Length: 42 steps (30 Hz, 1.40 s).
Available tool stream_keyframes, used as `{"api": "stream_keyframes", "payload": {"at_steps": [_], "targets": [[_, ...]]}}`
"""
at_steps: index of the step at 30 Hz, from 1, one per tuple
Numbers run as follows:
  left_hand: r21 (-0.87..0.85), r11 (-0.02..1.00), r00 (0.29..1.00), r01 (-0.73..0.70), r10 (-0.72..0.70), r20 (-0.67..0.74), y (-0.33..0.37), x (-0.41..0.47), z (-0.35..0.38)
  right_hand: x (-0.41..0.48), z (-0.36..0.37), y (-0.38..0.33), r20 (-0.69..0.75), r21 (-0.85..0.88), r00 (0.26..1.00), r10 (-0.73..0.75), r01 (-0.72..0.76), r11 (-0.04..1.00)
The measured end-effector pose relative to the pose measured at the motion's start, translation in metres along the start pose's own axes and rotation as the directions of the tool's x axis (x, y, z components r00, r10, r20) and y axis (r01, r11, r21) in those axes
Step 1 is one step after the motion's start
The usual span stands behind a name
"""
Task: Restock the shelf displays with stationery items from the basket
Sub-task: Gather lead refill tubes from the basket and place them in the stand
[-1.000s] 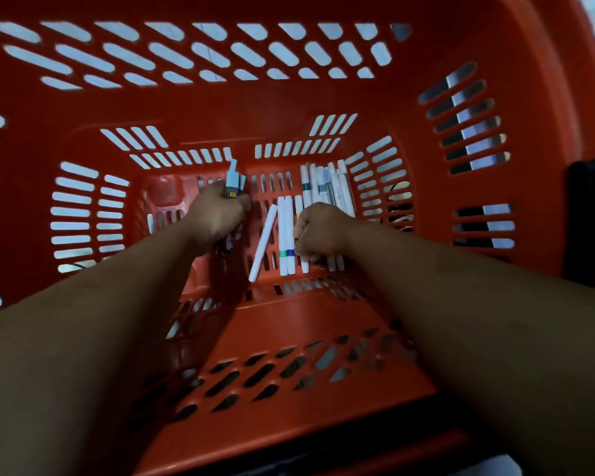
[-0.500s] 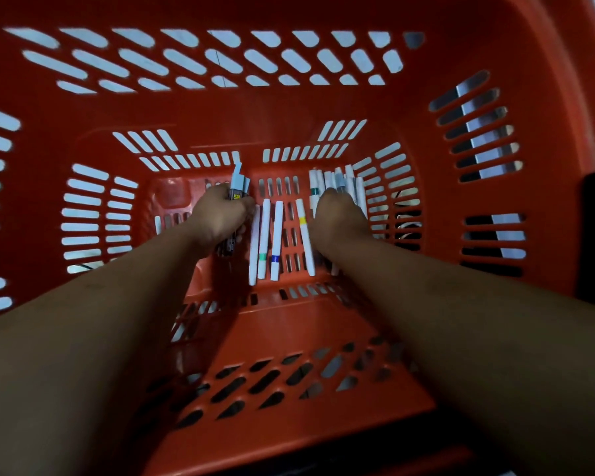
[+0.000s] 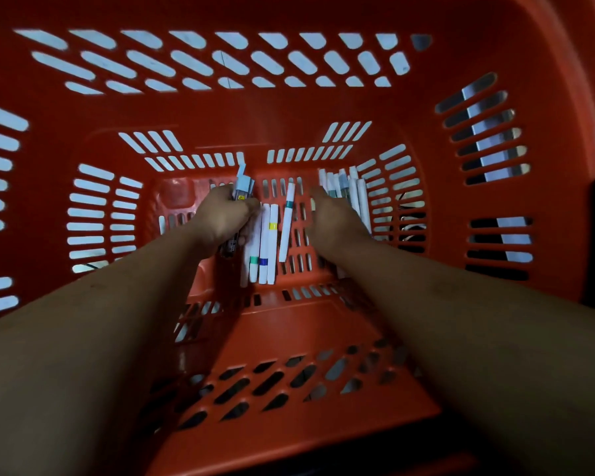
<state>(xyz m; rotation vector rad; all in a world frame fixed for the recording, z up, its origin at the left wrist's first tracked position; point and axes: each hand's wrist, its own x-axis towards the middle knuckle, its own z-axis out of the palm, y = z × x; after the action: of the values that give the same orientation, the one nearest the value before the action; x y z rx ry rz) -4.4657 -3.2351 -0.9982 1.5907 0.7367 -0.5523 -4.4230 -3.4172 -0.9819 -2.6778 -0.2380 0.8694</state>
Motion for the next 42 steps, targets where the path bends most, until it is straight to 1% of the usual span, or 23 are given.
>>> {"api": "stream_keyframes", "payload": {"at_steps": [2,4,6,8,9,12,14,16,19,21,22,24,26,28,30,32,33,35,37,39,40,41,42], "targets": [[-0.033,0.999,0.999,-0.005,0.006,0.032,0.001,0.000,0.001,0.001,-0.004,0.003,-0.028,-0.017,1.000,0.001,-0.002,1.000],[-0.058,0.998,0.999,-0.005,0.007,0.041,0.002,0.001,0.004,0.002,-0.007,0.007,-0.092,-0.037,0.995,0.044,-0.047,0.998],[-0.037,0.999,0.999,-0.010,0.011,0.036,0.003,0.002,0.006,0.003,-0.011,0.008,-0.147,-0.052,0.982,0.115,-0.124,0.991],[0.000,1.000,0.999,-0.020,0.020,0.037,0.002,0.002,0.007,0.004,-0.014,0.009,-0.138,-0.041,0.977,0.161,-0.168,0.985],[0.006,1.000,0.999,-0.023,0.022,0.037,0.002,0.002,0.007,0.004,-0.015,0.009,-0.108,-0.023,0.981,0.164,-0.168,0.986],[0.010,1.000,0.999,-0.022,0.021,0.030,-0.001,0.005,0.006,0.000,-0.015,0.009,0.029,0.096,0.994,0.101,-0.103,0.990],[0.014,1.000,1.000,-0.017,0.016,0.026,-0.005,0.006,0.004,-0.003,-0.012,0.007,0.104,0.139,0.991,0.079,-0.093,0.986],[0.011,1.000,0.999,-0.005,0.004,0.036,-0.008,0.007,0.002,-0.004,-0.010,0.004,0.153,0.153,0.983,0.099,-0.122,0.981],[-0.002,1.000,0.999,0.010,-0.010,0.044,-0.010,0.009,0.000,-0.003,-0.012,0.000,0.243,0.247,0.962,0.124,-0.185,0.951],[-0.009,1.000,0.999,0.013,-0.013,0.039,-0.010,0.010,0.000,-0.003,-0.013,0.001,0.300,0.312,0.948,0.102,-0.199,0.929],[-0.011,1.000,0.999,0.013,-0.012,0.038,-0.010,0.010,0.000,-0.002,-0.013,0.002,0.308,0.318,0.947,0.091,-0.193,0.928],[-0.010,1.000,0.999,0.011,-0.011,0.042,-0.009,0.009,-0.001,0.000,-0.012,0.003,0.259,0.253,0.962,0.088,-0.156,0.955],[-0.012,1.000,0.998,0.009,-0.009,0.055,-0.009,0.009,-0.001,0.005,-0.008,0.006,0.142,0.078,0.985,0.101,-0.113,0.991],[-0.029,1.000,0.998,0.009,-0.007,0.063,-0.009,0.009,-0.001,0.003,-0.009,0.006,0.083,-0.078,0.991,0.103,-0.097,0.992],[-0.031,1.000,0.998,0.006,-0.004,0.063,-0.008,0.008,0.000,-0.003,-0.014,0.006,0.121,-0.182,0.989,0.089,-0.066,0.981],[-0.014,1.000,0.998,-0.001,0.002,0.057,-0.006,0.006,0.000,-0.007,-0.020,0.004,0.230,-0.277,0.973,0.036,0.030,0.960],[-0.012,1.000,0.998,-0.001,0.002,0.055,-0.006,0.005,0.000,-0.007,-0.022,0.005,0.262,-0.280,0.965,0.034,0.042,0.959],[-0.022,1.000,0.999,0.003,-0.002,0.054,-0.005,0.004,-0.001,-0.005,-0.023,0.007,0.310,-0.231,0.947,0.088,-0.015,0.973],[-0.023,1.000,0.998,0.006,-0.005,0.056,-0.004,0.004,-0.001,-0.004,-0.022,0.007,0.407,-0.201,0.905,0.123,-0.043,0.979],[-0.018,1.000,0.998,0.007,-0.006,0.057,-0.004,0.004,-0.001,-0.006,-0.019,0.008,0.481,-0.101,0.863,0.156,-0.122,0.987],[-0.019,1.000,0.998,0.008,-0.007,0.058,-0.004,0.004,-0.001,-0.007,-0.017,0.009,0.488,-0.043,0.858,0.161,-0.161,0.986],[-0.019,1.000,0.998,0.009,-0.008,0.060,-0.004,0.003,-0.001,-0.007,-0.016,0.009,0.456,-0.030,0.875,0.160,-0.164,0.986],[-0.015,1.000,0.998,0.010,-0.009,0.064,-0.004,0.003,-0.001,-0.006,-0.015,0.008,0.386,-0.073,0.910,0.150,-0.132,0.989]]}}
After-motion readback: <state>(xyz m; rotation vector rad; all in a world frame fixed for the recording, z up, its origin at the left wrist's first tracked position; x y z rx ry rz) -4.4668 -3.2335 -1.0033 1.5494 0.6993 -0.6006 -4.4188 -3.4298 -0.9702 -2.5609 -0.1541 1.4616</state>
